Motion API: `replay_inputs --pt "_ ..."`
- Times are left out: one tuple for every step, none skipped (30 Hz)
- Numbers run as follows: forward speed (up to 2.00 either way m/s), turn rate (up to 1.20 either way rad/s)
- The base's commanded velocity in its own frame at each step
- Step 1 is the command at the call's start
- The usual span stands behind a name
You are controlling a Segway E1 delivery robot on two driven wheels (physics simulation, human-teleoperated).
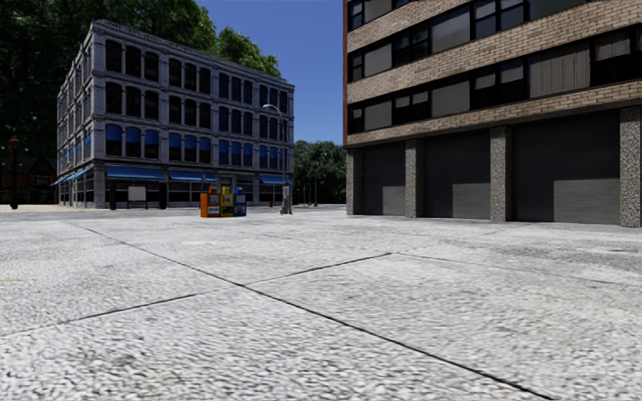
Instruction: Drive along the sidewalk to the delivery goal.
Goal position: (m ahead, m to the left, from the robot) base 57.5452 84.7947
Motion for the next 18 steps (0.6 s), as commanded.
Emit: replay_inputs --pt "2.0 0.0" --pt "2.0 0.0" --pt "2.0 0.0" --pt "2.0 0.0" --pt "2.0 0.0" --pt "2.0 0.0" --pt "2.0 0.0" --pt "2.0 0.0" --pt "2.0 0.0" --pt "2.0 0.0" --pt "2.0 0.0" --pt "2.0 0.0" --pt "2.0 0.0" --pt "2.0 0.0" --pt "2.0 0.0" --pt "2.0 0.0" --pt "2.0 0.0" --pt "2.0 0.0"
